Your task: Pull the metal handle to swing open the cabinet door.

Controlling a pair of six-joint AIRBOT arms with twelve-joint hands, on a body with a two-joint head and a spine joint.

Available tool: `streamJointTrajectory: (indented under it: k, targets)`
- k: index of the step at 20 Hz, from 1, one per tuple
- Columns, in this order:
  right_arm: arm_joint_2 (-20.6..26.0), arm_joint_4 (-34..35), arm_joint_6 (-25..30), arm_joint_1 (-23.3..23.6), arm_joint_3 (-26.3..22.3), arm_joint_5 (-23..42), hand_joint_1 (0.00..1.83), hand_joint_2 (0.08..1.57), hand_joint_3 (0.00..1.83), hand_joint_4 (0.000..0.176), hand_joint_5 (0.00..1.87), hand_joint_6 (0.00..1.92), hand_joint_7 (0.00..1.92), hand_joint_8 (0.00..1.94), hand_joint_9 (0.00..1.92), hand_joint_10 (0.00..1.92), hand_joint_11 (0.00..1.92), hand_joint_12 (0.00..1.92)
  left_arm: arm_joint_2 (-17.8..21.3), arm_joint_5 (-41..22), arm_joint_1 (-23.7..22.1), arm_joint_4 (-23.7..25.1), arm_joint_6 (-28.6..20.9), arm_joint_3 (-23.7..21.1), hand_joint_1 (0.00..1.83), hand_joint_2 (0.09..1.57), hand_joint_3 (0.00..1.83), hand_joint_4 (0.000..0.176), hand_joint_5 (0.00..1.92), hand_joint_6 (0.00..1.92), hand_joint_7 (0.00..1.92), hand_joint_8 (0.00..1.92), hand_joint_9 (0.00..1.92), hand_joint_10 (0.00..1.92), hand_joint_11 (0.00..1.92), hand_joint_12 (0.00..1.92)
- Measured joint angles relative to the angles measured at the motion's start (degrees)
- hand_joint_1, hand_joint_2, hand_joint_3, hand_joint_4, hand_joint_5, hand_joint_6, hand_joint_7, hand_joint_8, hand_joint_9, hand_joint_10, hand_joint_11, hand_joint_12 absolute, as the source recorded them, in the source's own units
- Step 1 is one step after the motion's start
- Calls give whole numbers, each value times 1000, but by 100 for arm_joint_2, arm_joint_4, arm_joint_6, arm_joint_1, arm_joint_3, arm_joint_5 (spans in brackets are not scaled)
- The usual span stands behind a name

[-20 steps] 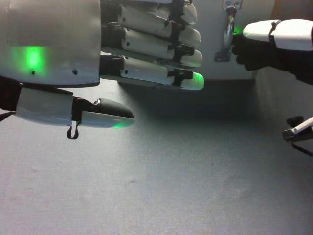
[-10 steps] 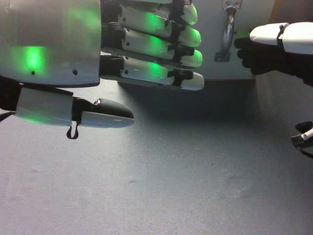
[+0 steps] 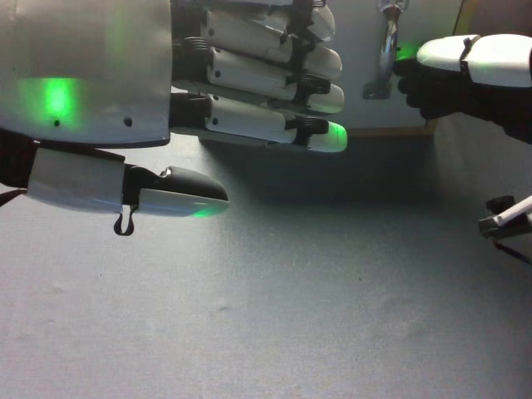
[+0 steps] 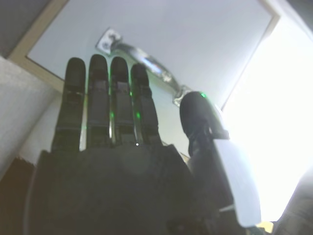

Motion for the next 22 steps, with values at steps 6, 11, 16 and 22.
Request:
streamJointTrajectory:
  k: [6,11,16,22]
  targets:
    - [-127,-4,2,0,136,22,0,1571,54,0,361,1,376,0,361,0,0,889,0,4,0,0,0,2,0,1571,45,0,427,2,447,1,412,0,47,800]
    - [-216,2,11,-61,177,96,0,1571,50,0,360,0,377,0,361,0,0,882,0,2,0,0,0,2,0,1571,46,0,422,1,443,0,411,2,46,801]
    - [-109,-66,15,-107,-42,127,0,1571,50,0,353,0,372,0,353,0,0,876,0,0,0,-2,0,2,0,1571,48,0,416,0,434,0,402,0,40,798]
    - [133,-164,13,-131,-476,81,0,1571,52,0,352,0,366,0,350,0,0,872,0,4,0,0,0,0,0,1571,49,0,421,1,440,1,408,1,42,795]
